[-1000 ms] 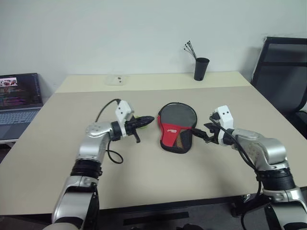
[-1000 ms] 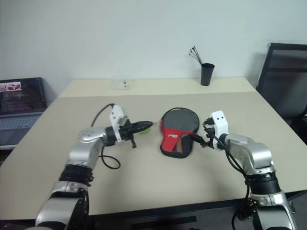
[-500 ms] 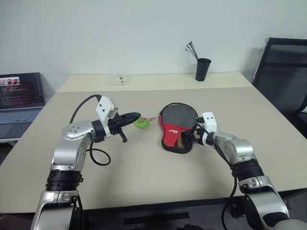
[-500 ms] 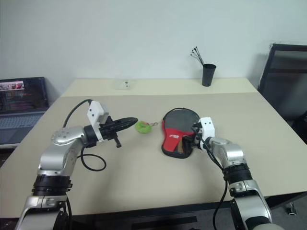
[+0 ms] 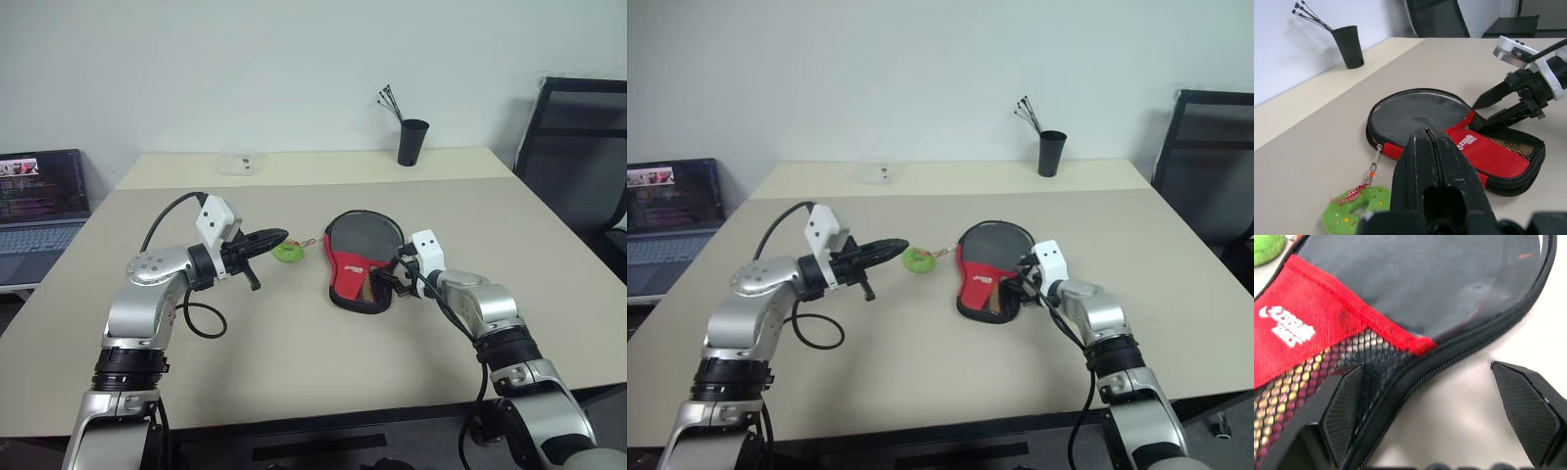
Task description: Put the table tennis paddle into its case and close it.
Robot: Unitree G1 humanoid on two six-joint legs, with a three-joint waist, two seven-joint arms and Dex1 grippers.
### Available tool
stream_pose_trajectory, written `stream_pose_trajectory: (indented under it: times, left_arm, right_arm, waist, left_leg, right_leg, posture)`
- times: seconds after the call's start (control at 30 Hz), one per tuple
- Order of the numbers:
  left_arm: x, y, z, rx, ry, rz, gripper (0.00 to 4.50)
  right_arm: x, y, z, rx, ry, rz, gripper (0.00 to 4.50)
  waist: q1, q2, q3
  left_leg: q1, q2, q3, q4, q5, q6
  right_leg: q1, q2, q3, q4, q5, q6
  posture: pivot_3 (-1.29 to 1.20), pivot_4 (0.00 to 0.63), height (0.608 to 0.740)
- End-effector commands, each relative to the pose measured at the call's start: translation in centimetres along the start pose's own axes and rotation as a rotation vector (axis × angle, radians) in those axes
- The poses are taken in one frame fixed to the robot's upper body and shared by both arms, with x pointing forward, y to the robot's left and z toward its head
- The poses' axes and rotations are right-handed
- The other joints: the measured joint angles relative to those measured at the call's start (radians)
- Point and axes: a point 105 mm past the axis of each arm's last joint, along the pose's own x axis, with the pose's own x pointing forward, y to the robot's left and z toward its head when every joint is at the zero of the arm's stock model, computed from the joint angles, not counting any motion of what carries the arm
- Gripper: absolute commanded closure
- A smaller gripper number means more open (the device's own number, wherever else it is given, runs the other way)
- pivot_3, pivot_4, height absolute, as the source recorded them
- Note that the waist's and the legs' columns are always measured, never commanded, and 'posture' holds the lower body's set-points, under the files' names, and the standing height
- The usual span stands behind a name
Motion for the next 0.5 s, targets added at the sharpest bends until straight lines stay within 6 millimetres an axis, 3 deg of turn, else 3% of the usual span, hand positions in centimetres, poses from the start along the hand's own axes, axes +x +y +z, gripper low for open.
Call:
stream_pose_trajectory:
  times: [0.03, 0.4, 0.5]
  left_arm:
    - [0.1, -0.1, 1.7, 0.052, -0.04, -0.009, 4.5]
    - [0.0, -0.2, 1.6, 0.052, -0.031, -0.008, 4.5]
    - [-0.2, -0.2, 1.4, 0.051, -0.024, -0.005, 4.5]
  right_arm:
    - [0.2, 0.6, -1.4, 0.002, 0.053, 0.01, 0.04]
    - [2.4, 4.3, -1.5, 0.004, 0.09, 0.133, 0.04]
    - [2.8, 5.2, -1.6, -0.003, 0.103, 0.164, 0.63]
  waist:
    - [0.0, 0.0, 0.0]
    - [-0.014, -0.002, -0.002]
    - [-0.025, -0.003, -0.003]
  left_leg:
    - [0.0, 0.0, 0.0, 0.0, 0.0, 0.0]
    - [0.002, 0.003, 0.0, 0.0, 0.0, 0.0]
    - [0.004, 0.004, 0.0, -0.001, 0.0, 0.0]
  right_leg:
    - [0.0, 0.0, 0.0, 0.0, 0.0, 0.0]
    - [0.0, 0.0, 0.001, 0.001, 0.0, -0.001]
    - [0.001, 0.001, 0.001, 0.001, 0.001, -0.002]
  posture:
    - [0.0, 0.15, 0.74]
    - [0.0, 0.15, 0.74]
    - [0.0, 0.15, 0.74]
